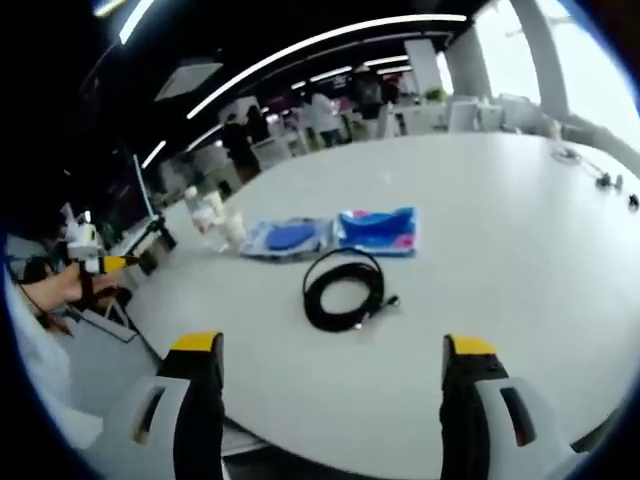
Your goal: Arrange the tabletop items into an orderly group along one side of the table until the central work area is clear of visible clutter.
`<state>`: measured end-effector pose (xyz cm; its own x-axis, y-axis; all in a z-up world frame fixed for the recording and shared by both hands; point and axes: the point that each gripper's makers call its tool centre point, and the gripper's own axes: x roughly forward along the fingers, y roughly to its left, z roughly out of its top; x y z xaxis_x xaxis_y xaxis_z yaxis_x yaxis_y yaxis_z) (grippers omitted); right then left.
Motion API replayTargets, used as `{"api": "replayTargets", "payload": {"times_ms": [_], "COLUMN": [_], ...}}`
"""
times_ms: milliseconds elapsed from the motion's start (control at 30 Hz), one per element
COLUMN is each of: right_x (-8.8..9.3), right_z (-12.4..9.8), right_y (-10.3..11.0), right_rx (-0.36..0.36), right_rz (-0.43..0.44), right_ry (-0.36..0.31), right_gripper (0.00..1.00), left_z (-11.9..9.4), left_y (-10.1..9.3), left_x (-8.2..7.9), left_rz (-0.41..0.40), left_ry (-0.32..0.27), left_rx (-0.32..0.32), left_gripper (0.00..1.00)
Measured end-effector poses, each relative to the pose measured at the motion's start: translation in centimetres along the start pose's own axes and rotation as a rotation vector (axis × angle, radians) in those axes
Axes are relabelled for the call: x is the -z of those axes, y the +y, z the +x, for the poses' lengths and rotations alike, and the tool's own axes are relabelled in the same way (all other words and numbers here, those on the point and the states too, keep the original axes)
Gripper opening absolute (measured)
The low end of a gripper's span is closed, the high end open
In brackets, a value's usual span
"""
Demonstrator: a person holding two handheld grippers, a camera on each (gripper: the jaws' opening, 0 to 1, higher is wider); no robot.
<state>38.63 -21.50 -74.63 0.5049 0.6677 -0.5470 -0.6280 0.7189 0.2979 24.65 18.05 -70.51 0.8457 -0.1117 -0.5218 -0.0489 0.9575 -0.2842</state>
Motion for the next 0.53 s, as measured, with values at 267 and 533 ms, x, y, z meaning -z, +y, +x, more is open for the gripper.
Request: {"api": "replayTargets", "payload": {"times_ms": [267,533], "right_x": [0.0,0.4], "right_z": [1.0,1.0], "right_y": [-0.7,-1.4], "right_rx": [-0.012,-0.005], "right_rz": [0.018,0.041], "right_ry": [0.008,0.017], "right_gripper": [0.87,0.87], "left_z": [0.2,0.9], "left_y": [0.4,0.0], "left_x": [0.6,1.0], "left_rz": [-0.036,-0.036], "left_ry": [0.015,0.033], "left_rx": [-0.022,-0.021], "left_gripper": [0.97,0.97]}}
